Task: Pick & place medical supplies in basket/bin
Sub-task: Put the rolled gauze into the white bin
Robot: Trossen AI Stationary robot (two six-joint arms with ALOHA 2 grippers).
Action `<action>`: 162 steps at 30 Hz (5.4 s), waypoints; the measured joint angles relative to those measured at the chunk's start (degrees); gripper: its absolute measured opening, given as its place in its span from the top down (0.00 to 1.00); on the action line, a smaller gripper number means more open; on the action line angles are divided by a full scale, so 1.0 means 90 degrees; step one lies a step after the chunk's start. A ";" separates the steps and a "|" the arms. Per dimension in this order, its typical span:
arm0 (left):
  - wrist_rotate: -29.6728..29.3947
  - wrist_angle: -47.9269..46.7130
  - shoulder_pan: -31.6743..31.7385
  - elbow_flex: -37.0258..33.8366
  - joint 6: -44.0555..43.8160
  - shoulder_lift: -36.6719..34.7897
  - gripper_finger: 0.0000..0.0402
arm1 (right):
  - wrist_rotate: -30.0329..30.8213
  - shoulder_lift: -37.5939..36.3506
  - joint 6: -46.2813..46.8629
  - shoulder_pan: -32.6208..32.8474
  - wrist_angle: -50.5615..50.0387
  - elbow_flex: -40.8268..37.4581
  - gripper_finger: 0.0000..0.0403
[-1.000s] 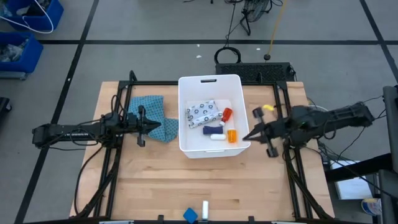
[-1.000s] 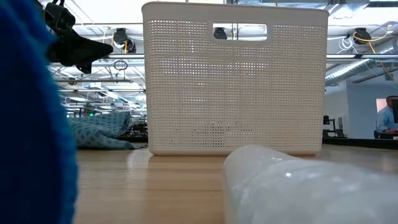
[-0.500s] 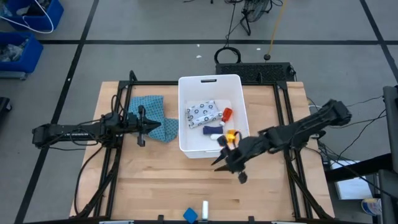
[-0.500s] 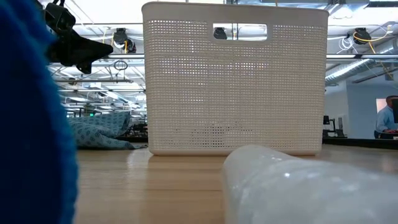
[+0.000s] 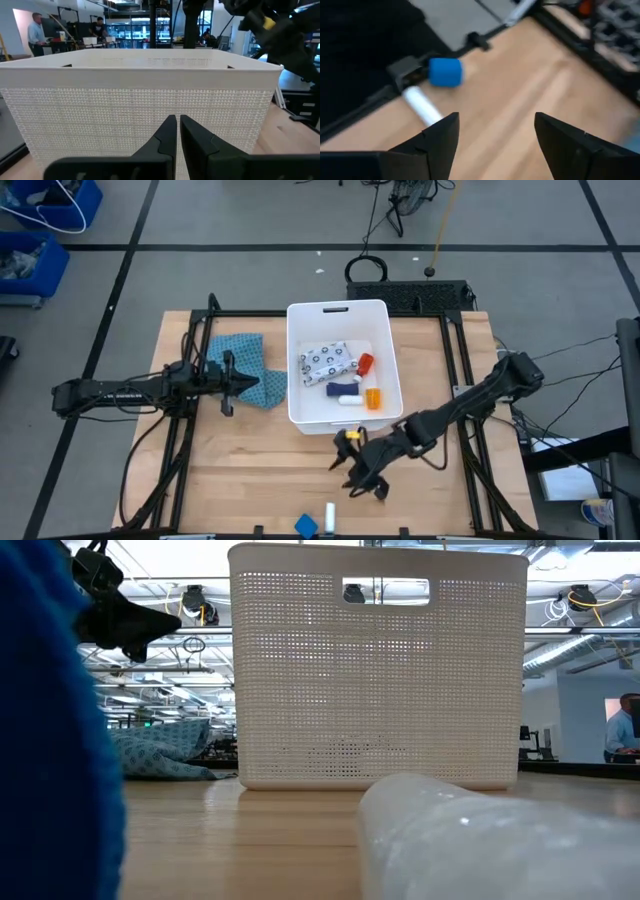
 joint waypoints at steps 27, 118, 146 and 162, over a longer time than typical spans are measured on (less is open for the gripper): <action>0.0005 -0.0242 -0.0003 0.0000 -0.0116 0.0000 0.93 | -0.2854 0.2513 -0.0024 -0.0324 0.2354 -0.0002 0.37; -0.0113 -0.0756 0.0000 0.0000 -0.1105 0.0002 0.93 | -0.0721 -0.0338 -0.0081 -0.0712 -0.0217 0.0498 0.82; -0.0766 0.0404 0.0000 -0.0002 0.1975 0.0002 0.93 | 0.1430 -0.7500 0.0809 -0.2648 0.0451 -0.3752 0.84; -0.1073 0.0753 0.0001 -0.0002 0.2220 0.0000 0.93 | 0.2086 -0.9022 0.1445 -0.2762 0.3102 -0.6441 0.84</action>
